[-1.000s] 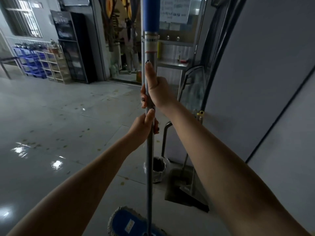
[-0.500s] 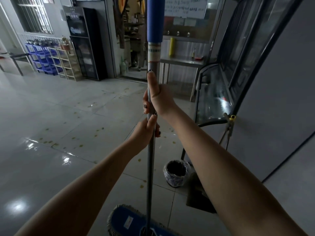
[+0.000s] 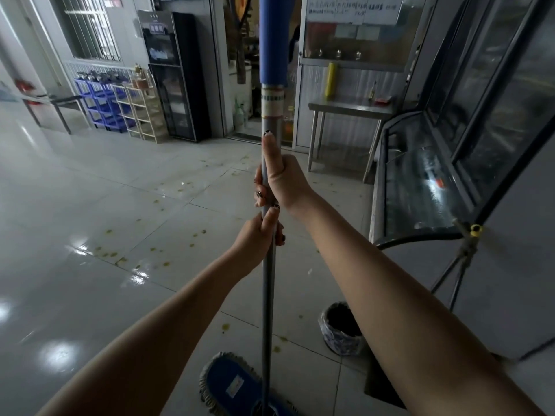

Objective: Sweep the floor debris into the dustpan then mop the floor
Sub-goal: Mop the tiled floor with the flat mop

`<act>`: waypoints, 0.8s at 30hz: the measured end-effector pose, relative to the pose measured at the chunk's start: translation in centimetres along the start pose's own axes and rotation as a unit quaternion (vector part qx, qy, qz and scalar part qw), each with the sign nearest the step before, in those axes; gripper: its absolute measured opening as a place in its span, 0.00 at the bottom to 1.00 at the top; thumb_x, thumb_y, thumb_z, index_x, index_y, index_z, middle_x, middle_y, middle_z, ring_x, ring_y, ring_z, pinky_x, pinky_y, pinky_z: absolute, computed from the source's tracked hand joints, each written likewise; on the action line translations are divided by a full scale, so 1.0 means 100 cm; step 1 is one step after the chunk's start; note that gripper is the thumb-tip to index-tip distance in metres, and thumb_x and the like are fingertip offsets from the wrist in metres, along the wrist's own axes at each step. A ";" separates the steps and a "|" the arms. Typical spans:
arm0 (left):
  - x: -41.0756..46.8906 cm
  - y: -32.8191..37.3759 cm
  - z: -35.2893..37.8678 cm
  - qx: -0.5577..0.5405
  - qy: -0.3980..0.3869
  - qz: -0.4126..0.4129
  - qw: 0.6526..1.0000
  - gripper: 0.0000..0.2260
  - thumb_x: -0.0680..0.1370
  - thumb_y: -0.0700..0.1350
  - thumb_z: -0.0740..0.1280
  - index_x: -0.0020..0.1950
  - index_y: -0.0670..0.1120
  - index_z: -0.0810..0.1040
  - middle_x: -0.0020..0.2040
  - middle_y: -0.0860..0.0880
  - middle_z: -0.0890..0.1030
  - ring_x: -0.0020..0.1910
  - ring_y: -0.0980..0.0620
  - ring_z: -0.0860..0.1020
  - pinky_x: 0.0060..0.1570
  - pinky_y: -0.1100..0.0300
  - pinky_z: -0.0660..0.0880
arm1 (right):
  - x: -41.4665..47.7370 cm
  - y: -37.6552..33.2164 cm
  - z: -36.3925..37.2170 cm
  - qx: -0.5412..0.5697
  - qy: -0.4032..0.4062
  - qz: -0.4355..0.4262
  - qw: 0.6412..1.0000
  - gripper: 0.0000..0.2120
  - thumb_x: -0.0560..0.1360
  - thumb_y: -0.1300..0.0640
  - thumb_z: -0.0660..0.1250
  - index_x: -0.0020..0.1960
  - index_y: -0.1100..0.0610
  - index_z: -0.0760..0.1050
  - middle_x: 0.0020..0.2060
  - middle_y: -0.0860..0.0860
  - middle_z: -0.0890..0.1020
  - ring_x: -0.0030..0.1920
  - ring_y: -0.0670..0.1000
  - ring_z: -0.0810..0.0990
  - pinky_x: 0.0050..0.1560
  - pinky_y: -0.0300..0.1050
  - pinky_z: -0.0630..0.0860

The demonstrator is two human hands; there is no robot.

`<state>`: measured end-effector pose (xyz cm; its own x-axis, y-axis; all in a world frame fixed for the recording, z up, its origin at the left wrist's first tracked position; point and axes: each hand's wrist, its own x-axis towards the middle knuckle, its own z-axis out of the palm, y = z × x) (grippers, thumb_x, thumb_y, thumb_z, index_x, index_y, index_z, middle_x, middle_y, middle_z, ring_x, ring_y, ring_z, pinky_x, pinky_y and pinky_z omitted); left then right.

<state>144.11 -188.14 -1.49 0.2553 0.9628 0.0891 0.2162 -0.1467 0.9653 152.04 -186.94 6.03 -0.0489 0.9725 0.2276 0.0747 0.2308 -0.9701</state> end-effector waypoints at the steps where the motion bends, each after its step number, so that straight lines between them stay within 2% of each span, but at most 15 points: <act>1: 0.005 -0.002 -0.005 0.003 -0.001 -0.002 1.000 0.20 0.82 0.51 0.51 0.36 0.43 0.71 0.31 0.47 0.75 0.32 0.53 0.76 0.51 0.54 0.74 | 0.007 0.001 0.003 -0.002 -0.003 0.003 1.000 0.30 0.77 0.35 0.52 0.29 0.58 0.67 0.20 0.51 0.70 0.22 0.52 0.70 0.29 0.44 0.74; 5: 0.026 -0.009 -0.029 0.016 0.007 -0.003 1.000 0.19 0.82 0.51 0.51 0.36 0.44 0.71 0.32 0.48 0.76 0.32 0.55 0.76 0.47 0.58 0.74 | 0.032 0.001 0.021 -0.015 -0.018 0.001 1.000 0.29 0.78 0.37 0.51 0.30 0.58 0.67 0.21 0.53 0.70 0.22 0.51 0.70 0.29 0.43 0.75; 9: 0.041 -0.022 -0.060 -0.002 0.003 0.003 1.000 0.18 0.82 0.49 0.52 0.36 0.44 0.70 0.32 0.48 0.75 0.33 0.53 0.76 0.49 0.55 0.74 | 0.050 0.004 0.049 -0.033 -0.032 -0.006 0.999 0.28 0.79 0.39 0.50 0.31 0.58 0.67 0.21 0.51 0.71 0.22 0.51 0.71 0.30 0.44 0.76; 12: 0.047 -0.040 -0.081 -0.005 0.006 0.016 1.000 0.16 0.82 0.49 0.53 0.37 0.45 0.70 0.33 0.48 0.75 0.32 0.56 0.75 0.37 0.70 0.73 | 0.058 0.007 0.072 -0.043 -0.041 0.000 0.998 0.28 0.80 0.40 0.49 0.32 0.59 0.67 0.22 0.52 0.71 0.23 0.51 0.71 0.31 0.44 0.76; 14: 0.053 -0.053 -0.090 -0.002 0.000 0.029 1.000 0.15 0.82 0.48 0.54 0.43 0.41 0.72 0.37 0.45 0.75 0.33 0.56 0.74 0.29 0.77 0.69 | 0.059 0.010 0.084 -0.040 -0.034 0.009 0.999 0.29 0.77 0.36 0.48 0.32 0.59 0.67 0.22 0.52 0.72 0.24 0.52 0.72 0.30 0.44 0.76; 16: 0.054 -0.065 -0.099 -0.009 -0.025 0.031 0.999 0.17 0.82 0.47 0.54 0.59 0.34 0.71 0.45 0.42 0.74 0.35 0.55 0.74 0.29 0.77 0.69 | 0.056 0.017 0.094 -0.046 -0.026 0.013 0.999 0.34 0.69 0.27 0.49 0.33 0.59 0.68 0.23 0.52 0.73 0.26 0.52 0.74 0.31 0.43 0.75; 18: 0.051 -0.078 -0.104 -0.012 -0.073 0.017 0.997 0.22 0.82 0.47 0.54 0.67 0.30 0.63 0.46 0.44 0.73 0.37 0.55 0.73 0.31 0.75 0.71 | 0.047 0.029 0.103 -0.064 -0.010 0.018 0.998 0.37 0.59 0.23 0.53 0.33 0.59 0.68 0.25 0.53 0.74 0.28 0.53 0.76 0.33 0.42 0.75; 20: 0.044 -0.094 -0.107 0.010 -0.116 -0.003 0.993 0.23 0.81 0.49 0.55 0.68 0.33 0.62 0.43 0.46 0.74 0.37 0.58 0.74 0.37 0.67 0.74 | 0.035 0.044 0.112 -0.062 0.022 0.030 0.997 0.40 0.53 0.19 0.54 0.33 0.58 0.68 0.26 0.54 0.74 0.29 0.53 0.77 0.33 0.41 0.76; 22: 0.041 -0.105 -0.106 0.018 -0.140 -0.002 0.990 0.24 0.81 0.51 0.55 0.69 0.34 0.62 0.45 0.39 0.77 0.36 0.58 0.74 0.46 0.55 0.75 | 0.028 0.054 0.116 -0.055 0.063 0.036 0.996 0.41 0.51 0.18 0.54 0.33 0.58 0.68 0.27 0.54 0.74 0.30 0.53 0.77 0.33 0.41 0.77; 24: 0.042 -0.107 -0.104 0.024 -0.160 0.012 0.987 0.24 0.81 0.52 0.55 0.69 0.35 0.62 0.42 0.43 0.77 0.39 0.54 0.76 0.51 0.52 0.74 | 0.022 0.059 0.115 -0.059 0.101 0.042 0.992 0.40 0.53 0.18 0.53 0.33 0.57 0.68 0.27 0.55 0.74 0.30 0.54 0.77 0.36 0.45 0.77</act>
<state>133.09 -180.16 -8.87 0.5435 0.8391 0.0223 0.2493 -0.1868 0.9503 140.94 -183.75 -0.15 0.1617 0.9720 0.1706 0.1862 0.1397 -0.9725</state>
